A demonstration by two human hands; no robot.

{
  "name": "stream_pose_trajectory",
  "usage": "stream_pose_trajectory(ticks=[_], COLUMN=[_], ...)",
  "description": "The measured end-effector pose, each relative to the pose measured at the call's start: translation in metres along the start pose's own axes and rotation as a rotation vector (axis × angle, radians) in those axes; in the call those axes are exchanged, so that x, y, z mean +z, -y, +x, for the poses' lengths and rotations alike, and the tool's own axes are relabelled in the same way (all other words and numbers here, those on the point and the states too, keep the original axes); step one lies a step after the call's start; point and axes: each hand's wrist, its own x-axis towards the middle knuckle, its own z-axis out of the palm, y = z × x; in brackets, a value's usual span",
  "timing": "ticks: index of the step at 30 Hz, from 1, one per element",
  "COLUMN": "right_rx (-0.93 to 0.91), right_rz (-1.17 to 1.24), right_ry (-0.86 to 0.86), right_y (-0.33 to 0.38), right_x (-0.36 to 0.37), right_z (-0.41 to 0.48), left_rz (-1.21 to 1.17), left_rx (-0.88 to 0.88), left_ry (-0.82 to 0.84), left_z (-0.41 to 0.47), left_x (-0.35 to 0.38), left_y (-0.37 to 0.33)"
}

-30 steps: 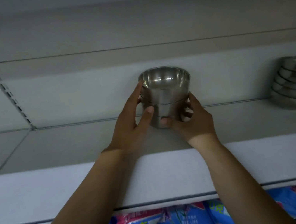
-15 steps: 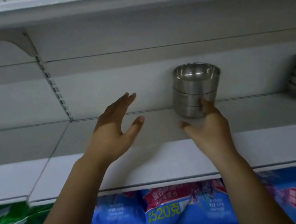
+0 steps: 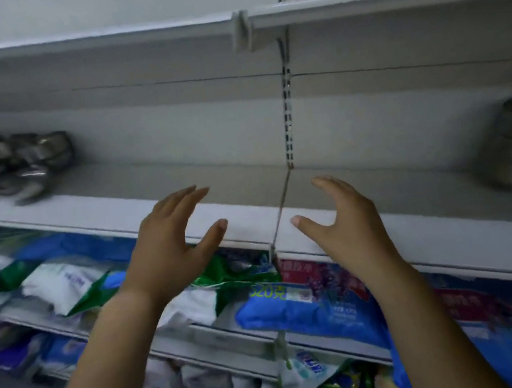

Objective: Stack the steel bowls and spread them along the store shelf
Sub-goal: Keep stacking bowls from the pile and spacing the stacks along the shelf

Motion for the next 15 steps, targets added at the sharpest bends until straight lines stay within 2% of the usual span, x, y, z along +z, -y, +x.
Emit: stream_pose_trajectory(ticks=[3, 6, 15], right_rx=[-0.053, -0.064, -0.136], right_rz=[-0.022, -0.030, -0.068], right_ry=[0.036, 0.076, 0.158], right_y=[0.031, 0.053, 0.126], right_x=[0.032, 0.058, 0.143], right_z=[0.000, 0.007, 0.048], left_rz=[0.018, -0.012, 0.080], left_rx=[-0.079, -0.085, -0.229], left_ry=[-0.045, -0.087, -0.017], left_z=[-0.014, -0.020, -0.020], left_x=[-0.031, -0.051, -0.113], left_y=[0.030, 0.050, 0.142])
